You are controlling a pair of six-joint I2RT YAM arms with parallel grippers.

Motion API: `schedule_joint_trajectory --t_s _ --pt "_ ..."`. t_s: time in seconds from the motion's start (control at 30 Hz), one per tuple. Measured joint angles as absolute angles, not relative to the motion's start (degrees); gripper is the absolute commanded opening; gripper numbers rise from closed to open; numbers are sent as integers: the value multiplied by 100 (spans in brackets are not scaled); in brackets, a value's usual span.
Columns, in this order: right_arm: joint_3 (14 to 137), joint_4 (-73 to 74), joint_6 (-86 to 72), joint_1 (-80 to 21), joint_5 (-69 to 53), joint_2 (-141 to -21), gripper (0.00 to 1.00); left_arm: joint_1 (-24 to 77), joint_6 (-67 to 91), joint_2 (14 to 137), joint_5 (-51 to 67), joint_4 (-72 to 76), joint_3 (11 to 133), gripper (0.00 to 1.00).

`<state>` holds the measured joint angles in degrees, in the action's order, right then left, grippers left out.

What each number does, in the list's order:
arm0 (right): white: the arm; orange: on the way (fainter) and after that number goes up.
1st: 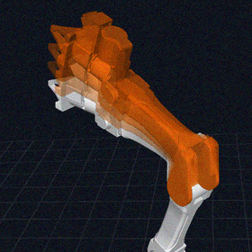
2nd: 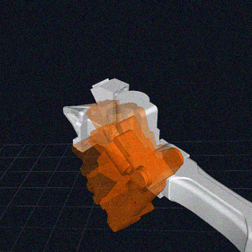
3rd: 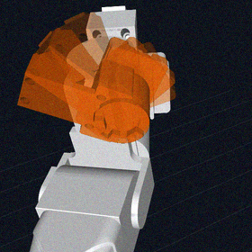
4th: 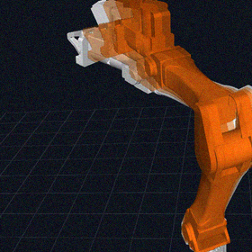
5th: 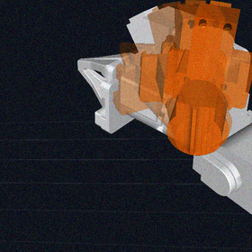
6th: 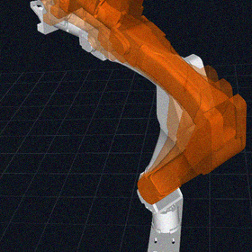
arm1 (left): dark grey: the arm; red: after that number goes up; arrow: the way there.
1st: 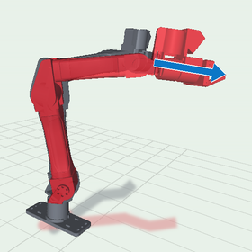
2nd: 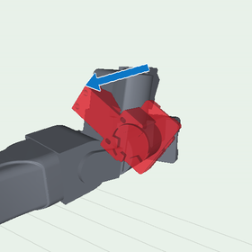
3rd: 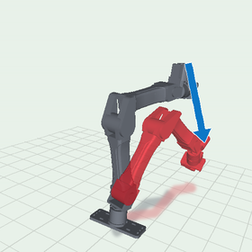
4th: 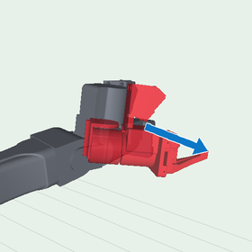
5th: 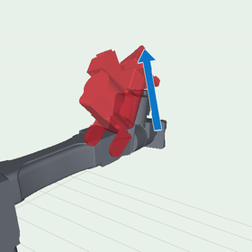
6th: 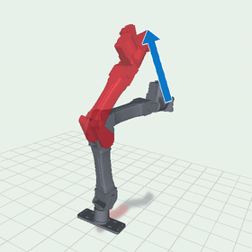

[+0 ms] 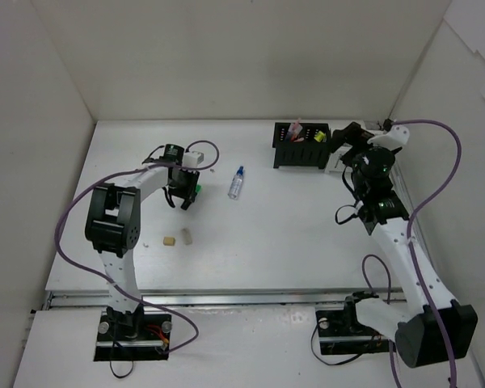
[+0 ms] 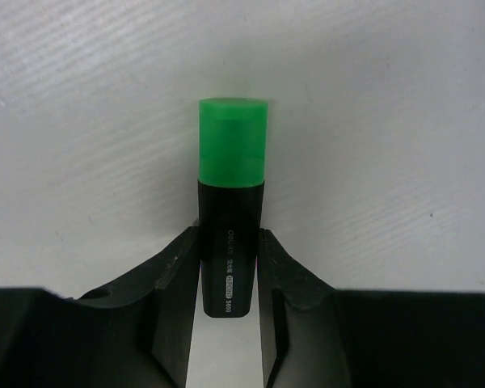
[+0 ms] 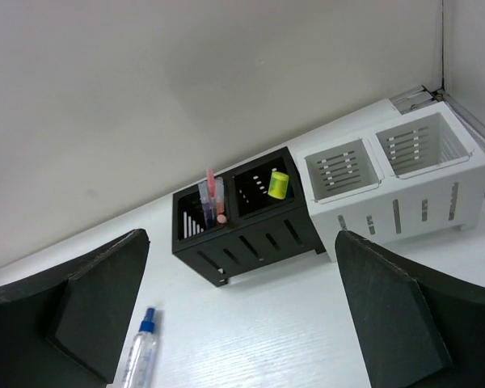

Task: Sort the stationery into containers
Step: Pick up the pen from the center of the board.

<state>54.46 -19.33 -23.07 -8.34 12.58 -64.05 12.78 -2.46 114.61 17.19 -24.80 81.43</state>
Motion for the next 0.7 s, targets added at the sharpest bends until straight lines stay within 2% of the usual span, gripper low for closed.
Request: schedule_joint_trajectory --t_s 0.17,0.27,0.47,0.7 --pt "5039 -1619 -2554 -932 661 -5511 98 1365 -165 10781 1861 -2403 7516 0" --pt "5037 -1463 -2620 -1249 -93 -5592 98 1570 -71 10110 1977 -2191 7185 0" --pt "5133 -1452 -2971 -2364 -928 -7035 98 2217 60 8823 2272 -1651 6678 0" --pt "5196 -2130 -3612 -3489 -819 -8385 98 2582 257 8506 2320 -1444 6285 0"
